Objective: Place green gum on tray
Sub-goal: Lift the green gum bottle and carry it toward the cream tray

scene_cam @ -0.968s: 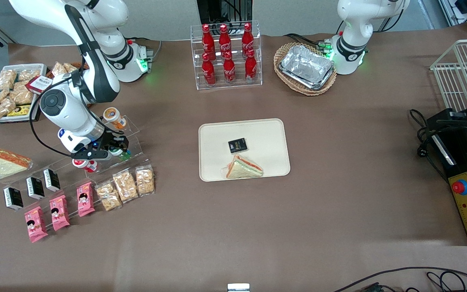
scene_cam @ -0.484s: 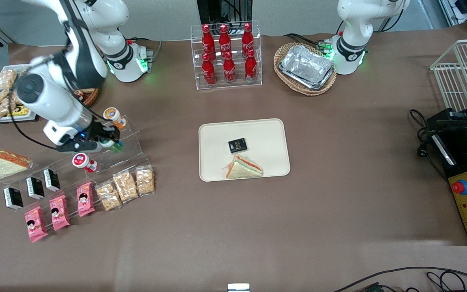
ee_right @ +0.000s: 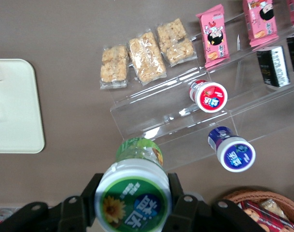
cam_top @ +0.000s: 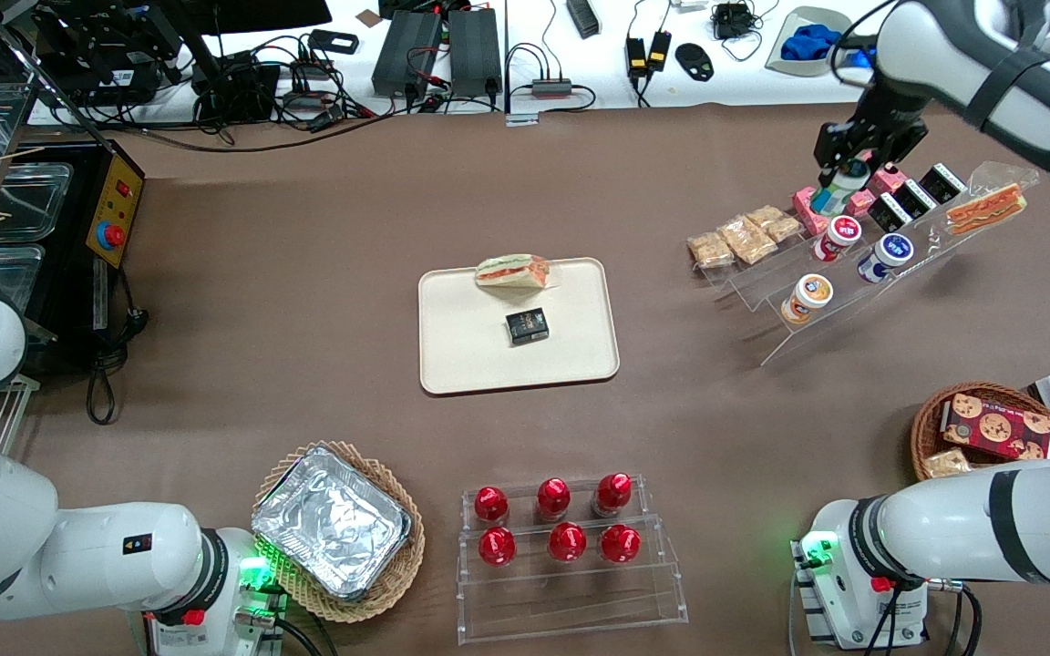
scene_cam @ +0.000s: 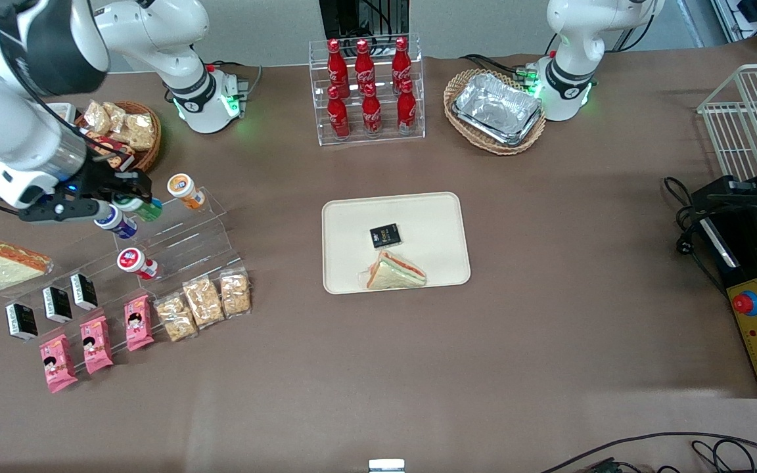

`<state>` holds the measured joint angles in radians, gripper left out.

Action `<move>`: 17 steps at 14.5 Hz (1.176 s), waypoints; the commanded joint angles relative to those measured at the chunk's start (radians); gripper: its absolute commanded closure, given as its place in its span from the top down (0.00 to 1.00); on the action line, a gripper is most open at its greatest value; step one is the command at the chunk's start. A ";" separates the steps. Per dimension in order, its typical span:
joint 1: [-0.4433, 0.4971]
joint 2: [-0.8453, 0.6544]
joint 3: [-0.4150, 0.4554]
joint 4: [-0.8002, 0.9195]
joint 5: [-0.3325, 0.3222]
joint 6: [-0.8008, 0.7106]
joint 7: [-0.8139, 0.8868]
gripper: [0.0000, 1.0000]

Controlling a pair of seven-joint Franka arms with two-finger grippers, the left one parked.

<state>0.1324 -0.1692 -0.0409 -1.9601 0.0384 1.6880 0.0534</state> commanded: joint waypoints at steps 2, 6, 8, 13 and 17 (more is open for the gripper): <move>0.001 0.030 0.007 0.177 0.009 -0.203 0.005 0.24; 0.038 0.028 0.022 0.193 0.080 -0.208 0.119 0.23; 0.094 0.028 0.041 0.201 0.080 -0.206 0.230 0.23; 0.290 0.046 0.056 0.199 0.096 -0.153 0.526 0.21; 0.427 0.091 0.056 0.176 0.098 -0.047 0.689 0.21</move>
<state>0.4922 -0.1264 0.0239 -1.7952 0.1207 1.5791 0.6479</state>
